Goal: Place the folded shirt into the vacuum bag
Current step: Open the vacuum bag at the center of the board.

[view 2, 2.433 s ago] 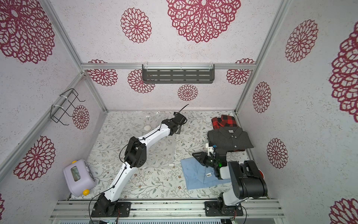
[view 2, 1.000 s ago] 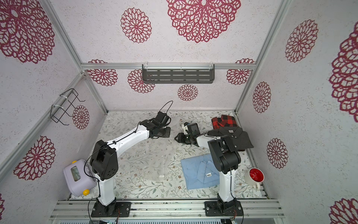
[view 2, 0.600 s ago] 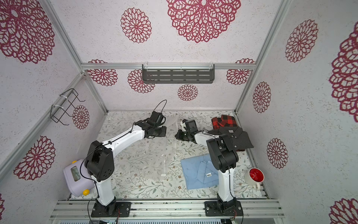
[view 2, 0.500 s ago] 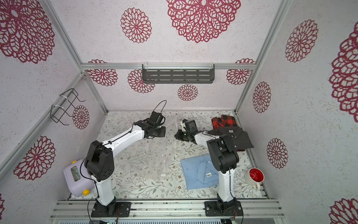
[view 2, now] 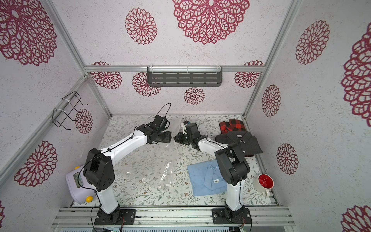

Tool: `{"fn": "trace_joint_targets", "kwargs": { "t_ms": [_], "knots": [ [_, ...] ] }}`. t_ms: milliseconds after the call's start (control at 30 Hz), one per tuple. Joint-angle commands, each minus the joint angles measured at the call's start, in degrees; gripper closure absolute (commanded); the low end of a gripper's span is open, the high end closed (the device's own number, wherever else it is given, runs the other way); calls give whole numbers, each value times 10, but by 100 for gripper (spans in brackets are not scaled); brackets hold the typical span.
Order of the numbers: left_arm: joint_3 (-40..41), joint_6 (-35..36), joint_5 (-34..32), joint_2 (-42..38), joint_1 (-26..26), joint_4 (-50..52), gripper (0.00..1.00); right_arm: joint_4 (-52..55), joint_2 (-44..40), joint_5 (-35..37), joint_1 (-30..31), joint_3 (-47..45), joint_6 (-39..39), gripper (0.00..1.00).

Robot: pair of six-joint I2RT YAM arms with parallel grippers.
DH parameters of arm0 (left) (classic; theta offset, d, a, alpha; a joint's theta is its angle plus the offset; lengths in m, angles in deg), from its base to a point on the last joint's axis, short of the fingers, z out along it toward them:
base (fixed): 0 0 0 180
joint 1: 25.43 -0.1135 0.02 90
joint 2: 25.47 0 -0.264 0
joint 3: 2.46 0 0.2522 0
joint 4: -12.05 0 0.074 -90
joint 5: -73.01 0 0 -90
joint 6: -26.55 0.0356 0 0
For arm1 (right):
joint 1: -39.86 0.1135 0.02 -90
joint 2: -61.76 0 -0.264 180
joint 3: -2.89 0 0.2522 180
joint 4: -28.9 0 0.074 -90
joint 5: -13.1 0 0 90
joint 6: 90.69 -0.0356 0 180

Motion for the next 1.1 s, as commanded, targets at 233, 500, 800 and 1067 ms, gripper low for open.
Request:
{"fn": "trace_joint_targets", "kwargs": {
  "t_ms": [233, 500, 800, 1067],
  "knots": [
    [35, -34, 6, -30, 40, 24, 41, -58, -56, 8, -2, -8, -42, 100],
    [107, -60, -64, -62, 44, 17, 43, -99, -63, 0, -6, -35, -66, 100],
    [153, -127, -125, -100, 59, 10, 47, -144, -84, -42, -33, -99, -81, 100],
    [83, -154, -117, -25, 101, 23, 42, -188, -92, -93, -54, -133, -106, 100]
  ]
}}
